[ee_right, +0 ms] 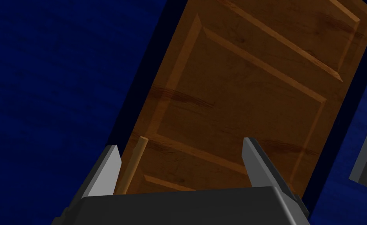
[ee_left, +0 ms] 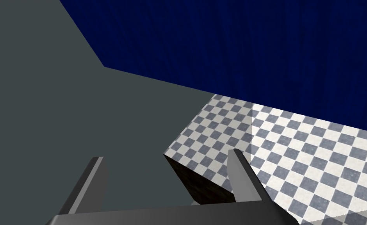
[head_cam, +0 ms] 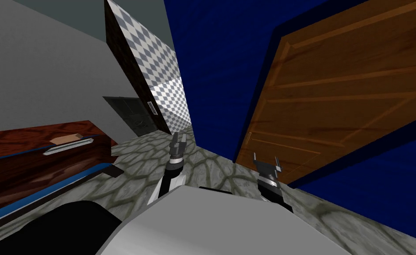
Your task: Pull the door open
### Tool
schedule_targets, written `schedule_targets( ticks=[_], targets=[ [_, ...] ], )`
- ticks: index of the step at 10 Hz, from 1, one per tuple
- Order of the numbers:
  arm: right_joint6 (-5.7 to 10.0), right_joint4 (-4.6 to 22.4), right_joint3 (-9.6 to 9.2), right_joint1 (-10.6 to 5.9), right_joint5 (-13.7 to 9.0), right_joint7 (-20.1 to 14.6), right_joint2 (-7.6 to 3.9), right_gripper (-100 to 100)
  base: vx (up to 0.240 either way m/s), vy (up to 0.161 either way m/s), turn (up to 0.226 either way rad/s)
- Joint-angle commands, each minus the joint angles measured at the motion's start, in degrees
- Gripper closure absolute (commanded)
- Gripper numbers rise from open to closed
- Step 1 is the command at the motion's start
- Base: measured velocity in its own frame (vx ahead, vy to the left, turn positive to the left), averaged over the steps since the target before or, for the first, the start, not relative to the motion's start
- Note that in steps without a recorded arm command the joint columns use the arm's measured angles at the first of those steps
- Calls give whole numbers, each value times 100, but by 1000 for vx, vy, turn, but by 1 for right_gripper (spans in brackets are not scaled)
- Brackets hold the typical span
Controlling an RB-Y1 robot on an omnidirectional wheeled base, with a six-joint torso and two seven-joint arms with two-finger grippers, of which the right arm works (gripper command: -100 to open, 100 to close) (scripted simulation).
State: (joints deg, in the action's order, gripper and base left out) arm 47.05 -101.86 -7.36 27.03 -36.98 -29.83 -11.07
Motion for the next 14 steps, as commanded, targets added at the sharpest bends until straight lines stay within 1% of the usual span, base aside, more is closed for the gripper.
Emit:
schedule_targets(
  ticks=[1, 14],
  targets=[
    [122, 230, -87, -43, -227, -172, -54, -100, 88, -46, 169],
    [996, 1876, -679, -214, -2025, -1519, -606, -100, 74, -69, 160]
  ],
)
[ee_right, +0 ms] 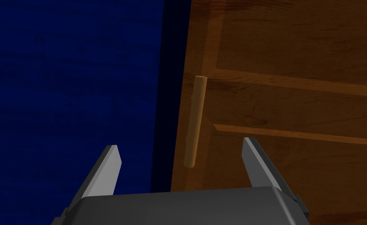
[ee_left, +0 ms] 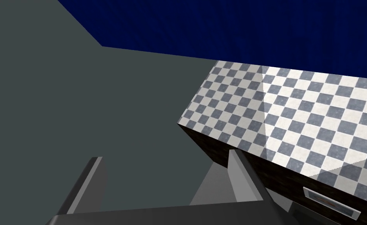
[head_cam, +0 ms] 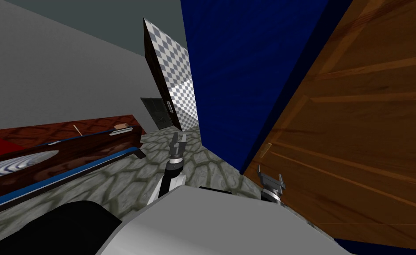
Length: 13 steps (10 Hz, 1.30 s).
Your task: Pull the door open
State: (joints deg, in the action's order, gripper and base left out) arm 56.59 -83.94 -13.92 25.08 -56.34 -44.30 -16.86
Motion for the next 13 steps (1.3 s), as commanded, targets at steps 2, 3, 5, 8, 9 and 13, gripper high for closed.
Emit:
schedule_targets(
  ticks=[2, 3, 5, 8, 9, 13],
  targets=[
    [169, 322, -108, -43, -349, -266, -105, -100, 67, -75, 145],
    [227, 431, -147, -55, -468, -355, -140, -100, 63, -63, 171],
    [284, 539, -185, -66, -586, -443, -175, -100, 53, -59, 82],
    [456, 862, -301, -99, -938, -707, -278, -100, 48, -57, 122],
    [505, 954, -334, -109, -1040, -783, -308, -100, 72, -78, 129],
    [700, 1321, -466, -147, -1441, -1083, -424, -100, 46, -75, 116]
  ],
)
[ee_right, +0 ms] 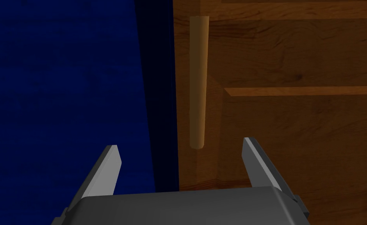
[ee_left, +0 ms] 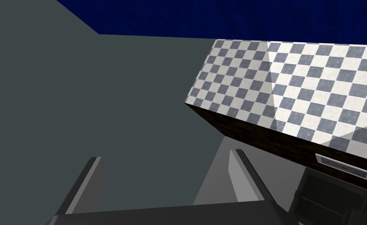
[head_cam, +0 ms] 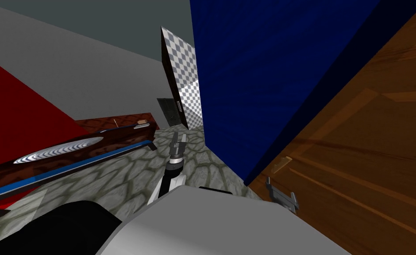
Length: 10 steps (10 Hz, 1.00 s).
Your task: Pull the door open
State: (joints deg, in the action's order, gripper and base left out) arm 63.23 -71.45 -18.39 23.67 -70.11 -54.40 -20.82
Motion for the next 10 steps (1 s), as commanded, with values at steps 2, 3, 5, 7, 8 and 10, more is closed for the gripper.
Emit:
schedule_targets(
  ticks=[2, 3, 5, 7, 8, 10],
  targets=[
    [153, 293, -99, -29, -306, -254, -97, -100, 50, -91, 141],
    [227, 433, -149, -44, -458, -369, -140, -100, 80, -91, 149],
    [336, 638, -222, -65, -682, -537, -203, -100, 70, -91, 153],
    [346, 691, -229, -80, -715, -576, -223, -100, 33, -58, 61],
    [347, 815, -215, -73, -697, -753, -286, -100, 62, -8, -8],
    [340, 940, -199, -66, -665, -924, -346, -100, 114, -7, -3]
  ],
)
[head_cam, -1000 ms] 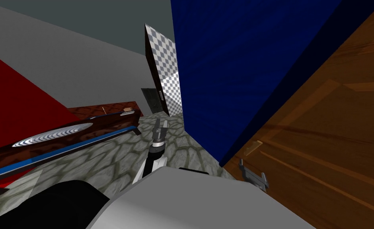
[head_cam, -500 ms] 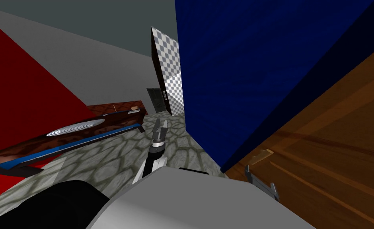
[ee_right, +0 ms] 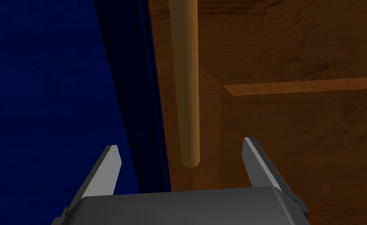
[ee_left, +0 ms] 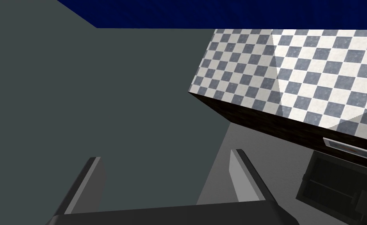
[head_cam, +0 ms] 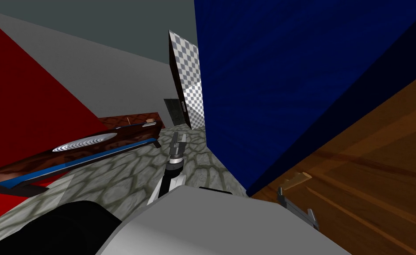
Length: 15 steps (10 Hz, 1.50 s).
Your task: Pull the door open
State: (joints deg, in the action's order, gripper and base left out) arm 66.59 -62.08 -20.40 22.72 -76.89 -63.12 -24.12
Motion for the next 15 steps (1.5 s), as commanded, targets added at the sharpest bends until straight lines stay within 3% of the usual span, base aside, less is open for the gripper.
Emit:
schedule_targets(
  ticks=[1, 14, 15],
  targets=[
    [-1, 80, 12, 33, 33, -158, -53, -100, 119, 8, -4],
    [-64, 1202, 159, 93, 324, -1699, -594, -100, 100, -29, -2],
    [-67, 1159, 144, 81, 311, -1615, -562, -100, 45, -18, -21]
  ],
)
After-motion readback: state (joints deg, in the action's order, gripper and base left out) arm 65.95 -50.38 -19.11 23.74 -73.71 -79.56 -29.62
